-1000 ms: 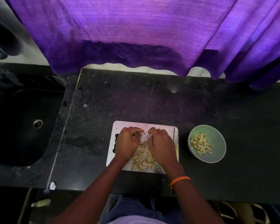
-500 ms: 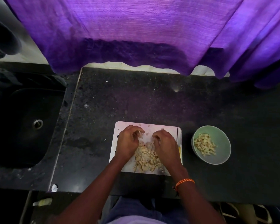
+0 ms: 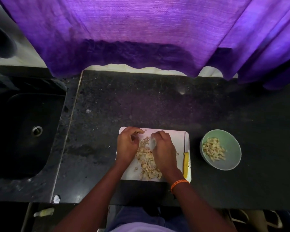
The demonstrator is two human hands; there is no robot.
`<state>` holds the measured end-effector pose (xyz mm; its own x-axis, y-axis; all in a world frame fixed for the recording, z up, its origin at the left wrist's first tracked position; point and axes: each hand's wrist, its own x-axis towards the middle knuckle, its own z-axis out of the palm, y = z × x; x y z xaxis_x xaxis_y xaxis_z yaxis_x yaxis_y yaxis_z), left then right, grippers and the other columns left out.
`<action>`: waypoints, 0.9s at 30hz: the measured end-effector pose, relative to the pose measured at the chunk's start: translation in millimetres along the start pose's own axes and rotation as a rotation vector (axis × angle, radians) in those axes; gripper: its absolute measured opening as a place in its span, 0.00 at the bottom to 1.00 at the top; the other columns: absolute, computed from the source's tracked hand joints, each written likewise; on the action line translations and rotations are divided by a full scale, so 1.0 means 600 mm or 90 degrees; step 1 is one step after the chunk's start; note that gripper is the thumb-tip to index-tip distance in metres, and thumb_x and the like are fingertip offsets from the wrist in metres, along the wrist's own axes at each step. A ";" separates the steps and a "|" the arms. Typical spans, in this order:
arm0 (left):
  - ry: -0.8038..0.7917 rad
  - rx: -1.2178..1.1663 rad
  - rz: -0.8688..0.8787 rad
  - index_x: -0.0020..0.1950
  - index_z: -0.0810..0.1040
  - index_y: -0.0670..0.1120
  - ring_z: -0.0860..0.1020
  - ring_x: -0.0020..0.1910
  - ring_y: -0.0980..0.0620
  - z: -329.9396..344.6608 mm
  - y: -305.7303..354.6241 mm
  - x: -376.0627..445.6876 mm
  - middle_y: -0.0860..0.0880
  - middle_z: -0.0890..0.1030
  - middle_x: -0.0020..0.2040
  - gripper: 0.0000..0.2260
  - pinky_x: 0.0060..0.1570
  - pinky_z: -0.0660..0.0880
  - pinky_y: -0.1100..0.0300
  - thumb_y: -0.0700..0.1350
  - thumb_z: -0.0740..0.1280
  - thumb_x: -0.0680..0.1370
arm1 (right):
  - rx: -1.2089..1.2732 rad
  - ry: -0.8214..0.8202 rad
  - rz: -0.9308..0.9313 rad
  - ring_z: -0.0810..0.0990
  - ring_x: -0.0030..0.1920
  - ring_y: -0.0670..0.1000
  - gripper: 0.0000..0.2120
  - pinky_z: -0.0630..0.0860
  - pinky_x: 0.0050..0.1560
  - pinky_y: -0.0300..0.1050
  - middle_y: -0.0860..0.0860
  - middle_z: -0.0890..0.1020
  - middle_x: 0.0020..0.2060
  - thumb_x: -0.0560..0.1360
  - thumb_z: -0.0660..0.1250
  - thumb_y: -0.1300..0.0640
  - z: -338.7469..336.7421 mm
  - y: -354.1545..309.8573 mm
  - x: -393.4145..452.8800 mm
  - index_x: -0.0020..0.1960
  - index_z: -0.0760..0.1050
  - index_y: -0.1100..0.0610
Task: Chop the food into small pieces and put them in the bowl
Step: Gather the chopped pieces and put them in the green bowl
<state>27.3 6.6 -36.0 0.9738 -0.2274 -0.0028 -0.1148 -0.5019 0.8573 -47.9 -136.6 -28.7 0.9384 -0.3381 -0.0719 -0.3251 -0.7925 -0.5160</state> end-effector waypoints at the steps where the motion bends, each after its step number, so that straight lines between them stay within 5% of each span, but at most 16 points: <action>1: 0.006 0.000 -0.004 0.49 0.87 0.48 0.84 0.47 0.57 -0.003 -0.004 0.001 0.60 0.84 0.48 0.22 0.49 0.81 0.61 0.23 0.68 0.70 | 0.015 0.015 0.008 0.75 0.64 0.50 0.23 0.79 0.61 0.47 0.51 0.77 0.63 0.74 0.68 0.69 0.001 -0.002 0.008 0.67 0.77 0.57; 5: -0.009 -0.017 -0.033 0.49 0.87 0.49 0.84 0.44 0.56 -0.010 -0.007 0.001 0.58 0.83 0.48 0.20 0.45 0.81 0.62 0.25 0.72 0.70 | 0.003 -0.030 -0.038 0.71 0.68 0.51 0.26 0.78 0.63 0.46 0.51 0.73 0.68 0.75 0.67 0.68 0.014 -0.014 0.035 0.72 0.73 0.57; 8: -0.047 -0.041 -0.050 0.48 0.86 0.53 0.83 0.42 0.54 -0.013 -0.009 -0.003 0.55 0.80 0.48 0.23 0.42 0.78 0.65 0.25 0.74 0.67 | 0.006 -0.085 -0.115 0.75 0.61 0.52 0.18 0.80 0.54 0.49 0.51 0.77 0.60 0.75 0.65 0.66 0.014 -0.023 0.036 0.64 0.78 0.58; 12: -0.065 -0.107 -0.072 0.47 0.85 0.52 0.85 0.46 0.51 -0.017 -0.012 -0.003 0.53 0.83 0.49 0.18 0.47 0.82 0.58 0.28 0.77 0.71 | 0.057 -0.055 -0.100 0.76 0.56 0.51 0.16 0.80 0.52 0.47 0.51 0.78 0.57 0.75 0.68 0.67 0.013 -0.024 0.042 0.61 0.80 0.58; 17: 0.005 -0.137 -0.114 0.48 0.86 0.47 0.86 0.46 0.48 -0.020 -0.020 -0.003 0.49 0.87 0.45 0.19 0.50 0.84 0.49 0.24 0.65 0.75 | 0.017 -0.095 -0.171 0.72 0.62 0.49 0.22 0.78 0.53 0.47 0.47 0.73 0.61 0.75 0.63 0.68 0.033 -0.031 0.038 0.66 0.76 0.54; 22: 0.064 -0.109 -0.115 0.47 0.86 0.45 0.85 0.46 0.51 -0.017 -0.020 -0.006 0.50 0.86 0.44 0.21 0.51 0.83 0.55 0.23 0.61 0.72 | 0.006 -0.116 -0.218 0.70 0.68 0.49 0.22 0.74 0.62 0.42 0.47 0.72 0.66 0.77 0.64 0.62 0.041 -0.032 0.009 0.70 0.73 0.53; 27: 0.075 -0.080 -0.130 0.47 0.86 0.45 0.85 0.47 0.53 -0.009 -0.019 -0.010 0.52 0.86 0.45 0.20 0.51 0.82 0.56 0.24 0.61 0.74 | -0.023 -0.118 -0.335 0.72 0.62 0.49 0.15 0.72 0.63 0.43 0.50 0.76 0.62 0.81 0.64 0.56 0.054 -0.036 -0.012 0.67 0.75 0.55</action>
<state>24.0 17.9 -42.9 0.9913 -0.0303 -0.1281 0.1038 -0.4182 0.9024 -43.7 -100.5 -44.7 0.9792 0.1998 0.0362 0.1913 -0.8481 -0.4941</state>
